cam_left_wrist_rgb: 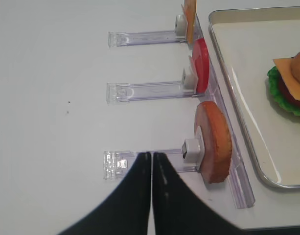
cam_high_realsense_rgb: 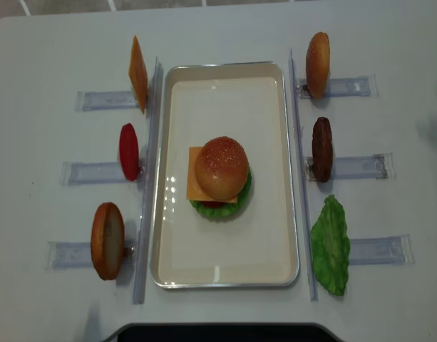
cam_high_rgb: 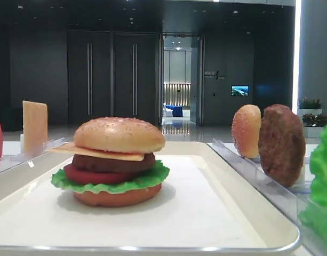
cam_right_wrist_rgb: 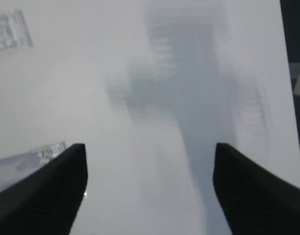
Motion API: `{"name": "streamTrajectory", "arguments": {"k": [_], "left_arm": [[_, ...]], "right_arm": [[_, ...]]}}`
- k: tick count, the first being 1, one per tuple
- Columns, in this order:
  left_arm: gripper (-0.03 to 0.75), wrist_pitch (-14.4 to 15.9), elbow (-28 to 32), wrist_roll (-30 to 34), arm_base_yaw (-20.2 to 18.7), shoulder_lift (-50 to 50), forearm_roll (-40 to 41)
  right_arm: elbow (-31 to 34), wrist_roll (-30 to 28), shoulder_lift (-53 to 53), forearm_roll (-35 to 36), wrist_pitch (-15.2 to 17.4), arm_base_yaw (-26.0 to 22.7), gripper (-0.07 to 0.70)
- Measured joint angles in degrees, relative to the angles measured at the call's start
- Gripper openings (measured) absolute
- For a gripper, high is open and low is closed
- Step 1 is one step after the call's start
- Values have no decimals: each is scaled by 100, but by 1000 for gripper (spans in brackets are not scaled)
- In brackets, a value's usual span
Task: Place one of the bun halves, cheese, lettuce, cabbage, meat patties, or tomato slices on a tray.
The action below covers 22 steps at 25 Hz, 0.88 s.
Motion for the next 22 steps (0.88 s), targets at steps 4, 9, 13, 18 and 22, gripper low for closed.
{"name": "streamTrajectory", "arguments": {"k": [4,9,13,18,22], "left_arm": [[-7,0,0,0,0,0,0],[-7,0,0,0,0,0,0],[-7,0,0,0,0,0,0],[-7,0,0,0,0,0,-5],[-7,0,0,0,0,0,-5]], "right_arm": [[1747,-273,-1693,240,-292,0,496],[3435,-359,-3758,297,-298,0,496],[4148,-354,-5409,297,-257,0,496],[4728,-349,-6769,541,-141,0,496],[4859,-356,-7570,583,-146,0,496]]}}
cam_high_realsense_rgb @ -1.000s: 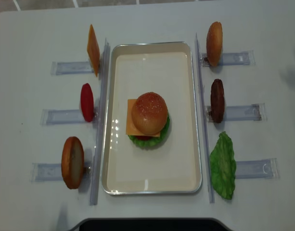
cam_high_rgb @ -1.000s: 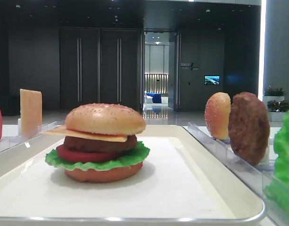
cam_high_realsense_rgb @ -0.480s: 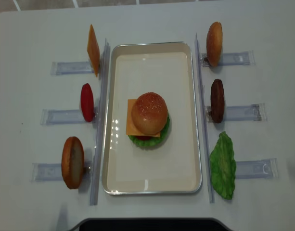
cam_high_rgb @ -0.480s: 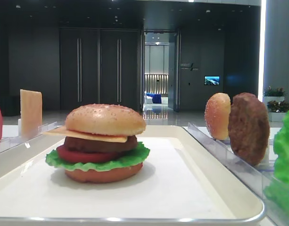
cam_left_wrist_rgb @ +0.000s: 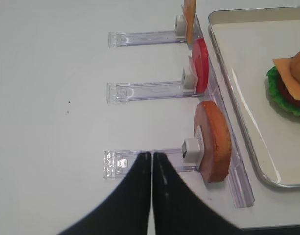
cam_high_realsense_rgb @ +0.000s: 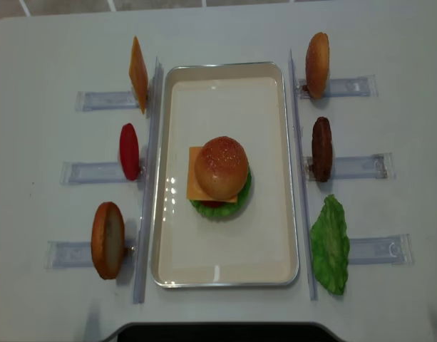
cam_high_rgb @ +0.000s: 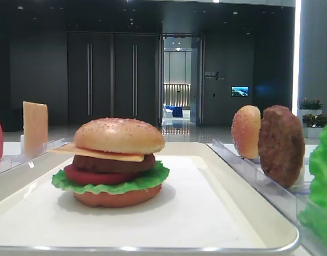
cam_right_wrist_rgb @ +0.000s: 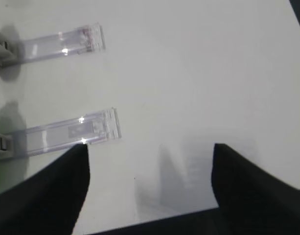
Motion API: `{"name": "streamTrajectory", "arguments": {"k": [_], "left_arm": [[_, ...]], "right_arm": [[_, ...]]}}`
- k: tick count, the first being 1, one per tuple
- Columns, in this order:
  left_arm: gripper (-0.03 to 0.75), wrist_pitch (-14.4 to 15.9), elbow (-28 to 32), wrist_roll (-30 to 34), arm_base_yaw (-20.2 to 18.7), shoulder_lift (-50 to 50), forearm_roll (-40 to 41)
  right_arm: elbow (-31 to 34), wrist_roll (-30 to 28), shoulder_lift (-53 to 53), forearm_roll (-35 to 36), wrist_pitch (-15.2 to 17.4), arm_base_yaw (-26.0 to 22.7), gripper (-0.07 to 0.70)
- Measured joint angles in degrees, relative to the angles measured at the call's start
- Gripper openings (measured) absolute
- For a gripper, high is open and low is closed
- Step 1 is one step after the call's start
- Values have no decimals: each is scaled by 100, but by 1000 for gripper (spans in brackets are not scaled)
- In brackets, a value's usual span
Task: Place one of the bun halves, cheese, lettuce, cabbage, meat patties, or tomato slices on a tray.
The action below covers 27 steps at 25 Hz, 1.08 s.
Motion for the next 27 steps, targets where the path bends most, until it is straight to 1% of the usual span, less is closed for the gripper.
{"name": "streamTrajectory", "arguments": {"k": [4,8,27], "left_arm": [[-7,0,0,0,0,0,0],[-7,0,0,0,0,0,0],[-7,0,0,0,0,0,0]], "right_arm": [[18,-220,-855,141,-53,0,496],[34,-282,-1641,141,-65,0,496],[34,-298,-1734,136,-64,6,486]]}}
